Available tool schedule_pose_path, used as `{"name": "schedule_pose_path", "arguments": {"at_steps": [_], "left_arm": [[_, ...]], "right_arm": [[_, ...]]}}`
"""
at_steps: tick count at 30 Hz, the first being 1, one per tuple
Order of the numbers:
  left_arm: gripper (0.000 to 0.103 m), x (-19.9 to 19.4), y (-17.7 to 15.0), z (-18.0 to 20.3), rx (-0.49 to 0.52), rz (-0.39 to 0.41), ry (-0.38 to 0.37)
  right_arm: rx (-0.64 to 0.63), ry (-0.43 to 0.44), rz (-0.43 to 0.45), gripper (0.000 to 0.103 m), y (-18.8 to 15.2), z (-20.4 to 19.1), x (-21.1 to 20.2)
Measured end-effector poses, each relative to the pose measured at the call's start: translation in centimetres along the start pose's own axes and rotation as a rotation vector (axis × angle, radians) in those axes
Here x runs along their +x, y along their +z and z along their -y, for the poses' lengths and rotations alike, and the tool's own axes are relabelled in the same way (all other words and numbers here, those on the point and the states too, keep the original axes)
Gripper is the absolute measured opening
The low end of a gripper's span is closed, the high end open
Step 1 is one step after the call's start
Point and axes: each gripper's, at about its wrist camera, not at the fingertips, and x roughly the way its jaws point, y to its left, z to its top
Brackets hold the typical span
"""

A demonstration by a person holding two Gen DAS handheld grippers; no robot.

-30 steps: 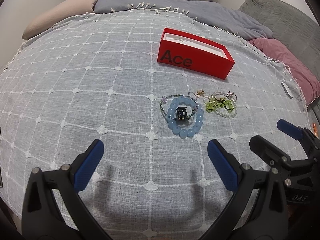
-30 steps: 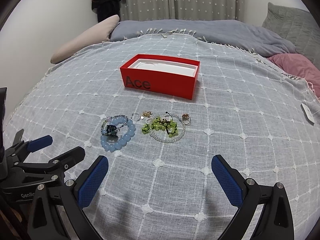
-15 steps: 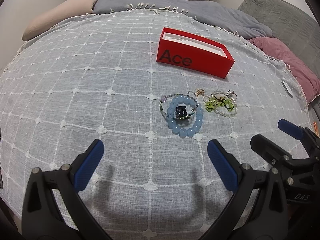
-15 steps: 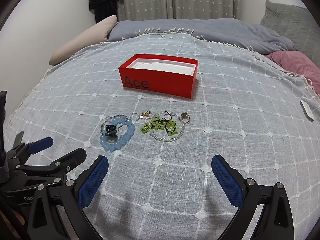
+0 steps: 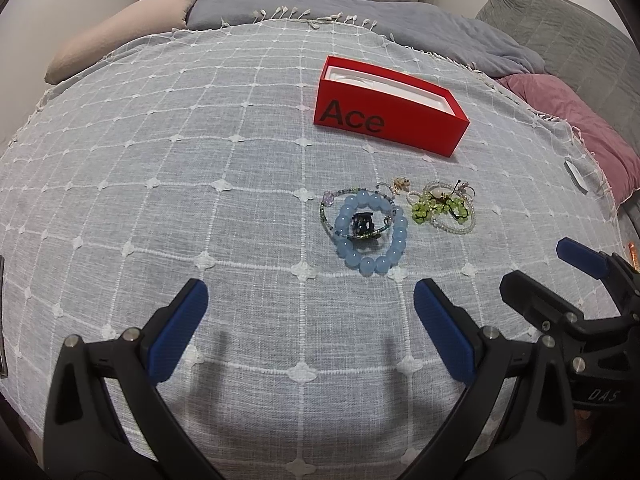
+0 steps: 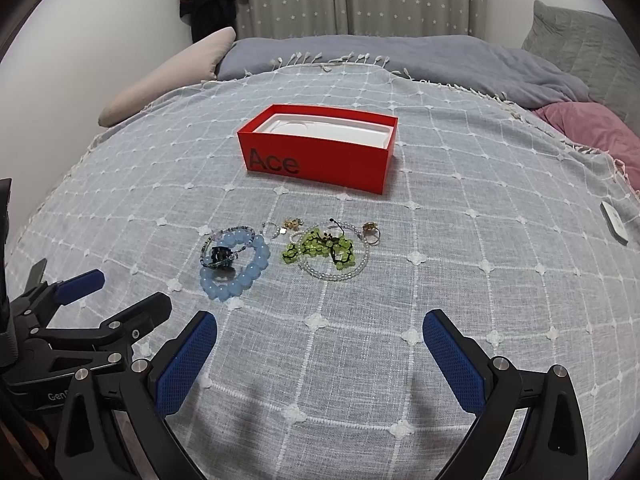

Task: Organize jewelry

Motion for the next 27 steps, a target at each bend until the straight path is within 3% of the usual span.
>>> {"name": "schedule_pose_path", "arguments": {"at_steps": [27], "left_arm": [[0.102, -0.05, 0.02, 0.07, 0.009, 0.004, -0.007]], "right_arm": [[-0.001, -0.001, -0.005, 0.103, -0.02, 0.12, 0.17]]}}
